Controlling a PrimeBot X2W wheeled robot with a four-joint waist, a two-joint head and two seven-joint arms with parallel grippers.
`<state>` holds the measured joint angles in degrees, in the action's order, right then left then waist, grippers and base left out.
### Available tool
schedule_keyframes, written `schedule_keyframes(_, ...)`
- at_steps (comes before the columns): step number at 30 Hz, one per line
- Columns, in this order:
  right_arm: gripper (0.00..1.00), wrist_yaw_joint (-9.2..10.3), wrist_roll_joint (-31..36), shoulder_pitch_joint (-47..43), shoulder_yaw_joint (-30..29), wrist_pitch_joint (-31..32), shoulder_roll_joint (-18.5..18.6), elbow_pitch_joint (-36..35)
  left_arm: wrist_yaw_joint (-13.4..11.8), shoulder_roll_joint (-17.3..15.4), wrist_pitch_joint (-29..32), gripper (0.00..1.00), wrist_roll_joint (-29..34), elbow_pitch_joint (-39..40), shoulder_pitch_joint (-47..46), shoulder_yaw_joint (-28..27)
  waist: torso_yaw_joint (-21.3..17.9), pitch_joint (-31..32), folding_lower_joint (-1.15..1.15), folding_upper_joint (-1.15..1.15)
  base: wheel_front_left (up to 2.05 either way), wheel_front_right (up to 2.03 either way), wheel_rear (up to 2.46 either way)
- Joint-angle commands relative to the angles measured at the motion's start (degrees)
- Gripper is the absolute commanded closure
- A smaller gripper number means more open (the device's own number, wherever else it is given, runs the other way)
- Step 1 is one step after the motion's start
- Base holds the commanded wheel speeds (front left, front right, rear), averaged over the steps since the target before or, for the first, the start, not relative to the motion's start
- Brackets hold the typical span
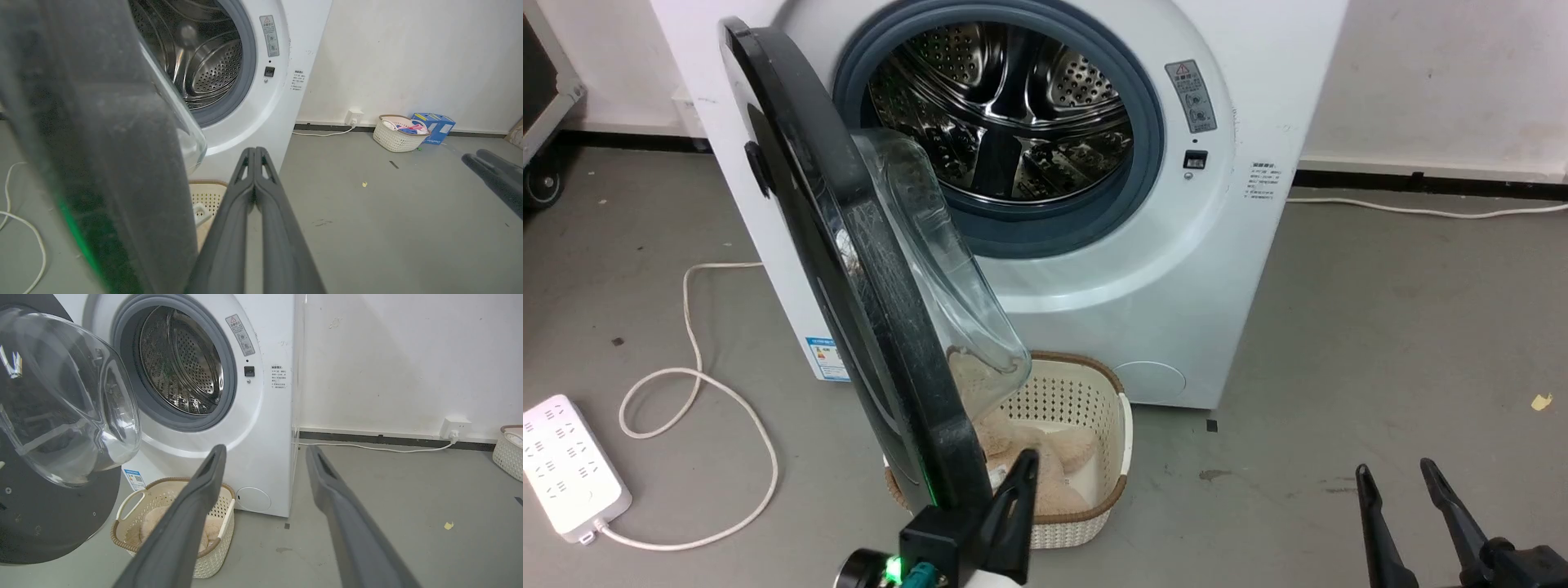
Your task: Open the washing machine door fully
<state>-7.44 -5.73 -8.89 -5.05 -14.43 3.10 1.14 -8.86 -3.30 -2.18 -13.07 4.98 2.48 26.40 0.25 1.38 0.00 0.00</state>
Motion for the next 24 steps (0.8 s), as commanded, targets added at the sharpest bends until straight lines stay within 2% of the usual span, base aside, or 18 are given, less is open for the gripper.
schedule_keyframes(1,0.00,-0.05,-0.5,0.6,0.2,-0.3,-0.2,0.0,-0.3,-0.1,-0.5,1.00,-0.2,-0.8,0.2,-0.6,0.1,-0.1,0.00,0.00,0.00,0.00,0.00)
schedule_keyframes(11,0.00,-0.05,-0.6,0.4,0.8,-0.3,-0.2,0.4,-0.5,-2.0,-2.8,1.00,-3.4,-6.7,-1.9,-5.9,2.6,-0.3,0.00,0.00,0.00,0.00,0.00)
schedule_keyframes(17,0.00,-0.05,-0.8,-0.3,1.0,-0.2,-0.2,0.7,-0.4,-3.7,-2.5,1.00,-4.2,-6.8,-1.4,-7.2,6.7,0.3,0.00,0.00,0.00,0.00,0.00)
schedule_keyframes(24,0.00,-0.05,-0.9,-0.3,1.6,0.0,-0.2,0.6,-1.8,-6.0,-1.8,1.00,-5.4,-4.8,-0.1,-10.4,12.1,0.3,0.00,0.00,0.00,0.00,0.00)
